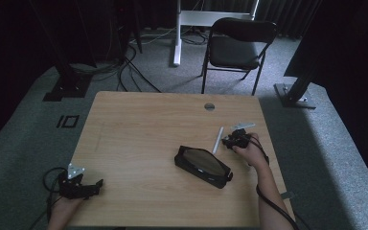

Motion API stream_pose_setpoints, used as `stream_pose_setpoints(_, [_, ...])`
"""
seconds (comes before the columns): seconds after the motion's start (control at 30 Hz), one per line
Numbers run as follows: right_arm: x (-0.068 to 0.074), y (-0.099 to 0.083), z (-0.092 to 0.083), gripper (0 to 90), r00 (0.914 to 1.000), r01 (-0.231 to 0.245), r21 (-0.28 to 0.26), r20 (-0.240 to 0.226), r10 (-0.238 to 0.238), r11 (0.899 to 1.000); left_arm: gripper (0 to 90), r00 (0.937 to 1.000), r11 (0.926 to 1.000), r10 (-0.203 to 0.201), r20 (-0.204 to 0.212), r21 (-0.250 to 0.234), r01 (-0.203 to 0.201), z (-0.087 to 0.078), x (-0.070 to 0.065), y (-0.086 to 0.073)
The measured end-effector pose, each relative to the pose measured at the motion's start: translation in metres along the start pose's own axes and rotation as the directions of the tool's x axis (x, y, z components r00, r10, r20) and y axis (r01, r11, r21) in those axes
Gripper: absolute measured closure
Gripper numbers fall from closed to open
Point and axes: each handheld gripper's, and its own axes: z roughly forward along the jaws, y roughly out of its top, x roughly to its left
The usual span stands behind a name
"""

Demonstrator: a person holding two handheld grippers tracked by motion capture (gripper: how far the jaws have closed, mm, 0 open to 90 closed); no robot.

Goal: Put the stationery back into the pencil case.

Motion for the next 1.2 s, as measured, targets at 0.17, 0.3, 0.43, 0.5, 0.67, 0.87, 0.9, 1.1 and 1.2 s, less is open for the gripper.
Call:
stream_pose_setpoints(0.17, [-0.001,-0.003,-0.006,58.1,0.9998,-0.019,-0.008,0.003,0.019,1.000,0.3,1.0000,1.0000,0.000,0.000,0.000,0.000,0.000,0.000,0.000])
stream_pose_setpoints(0.3, [-0.003,-0.005,-0.013,58.1,0.9994,-0.034,-0.016,0.000,0.034,0.999,0.3,1.0000,1.0000,0.000,0.000,0.001,0.000,0.000,0.000,0.000])
stream_pose_setpoints(0.43, [-0.003,-0.006,-0.018,58.2,0.9994,-0.032,-0.021,-0.008,0.032,0.999,0.3,1.0000,1.0000,0.000,0.000,0.000,0.000,0.000,0.000,0.000])
stream_pose_setpoints(0.5, [-0.002,-0.006,-0.021,58.2,0.9997,-0.022,-0.018,-0.006,0.022,1.000,0.3,1.0000,1.0000,0.000,0.000,0.000,0.000,0.000,0.000,0.000])
stream_pose_setpoints(0.67, [-0.004,-0.005,-0.028,58.3,0.9997,-0.019,-0.018,-0.017,0.019,1.000,0.3,1.0000,1.0000,0.000,0.000,0.000,0.000,0.000,0.000,0.000])
stream_pose_setpoints(0.87, [-0.003,-0.006,-0.040,58.3,0.9992,-0.025,-0.058,-0.032,0.023,0.998,0.3,1.0000,1.0000,0.000,0.000,0.000,0.000,0.000,0.000,0.000])
stream_pose_setpoints(0.9, [-0.003,-0.006,-0.042,58.2,0.9992,-0.026,-0.066,-0.033,0.024,0.997,0.3,1.0000,1.0000,0.000,0.000,0.000,0.000,0.000,0.000,0.000])
stream_pose_setpoints(1.1, [0.000,-0.006,-0.055,58.2,0.9992,-0.011,-0.090,-0.040,0.007,0.996,0.3,1.0000,1.0000,0.000,0.000,0.000,0.000,0.000,0.000,0.000])
stream_pose_setpoints(1.2, [0.001,-0.007,-0.059,58.2,0.9990,0.001,-0.089,-0.045,-0.005,0.996,0.3,1.0000,1.0000,0.000,0.000,0.000,0.000,0.000,0.000,0.000])
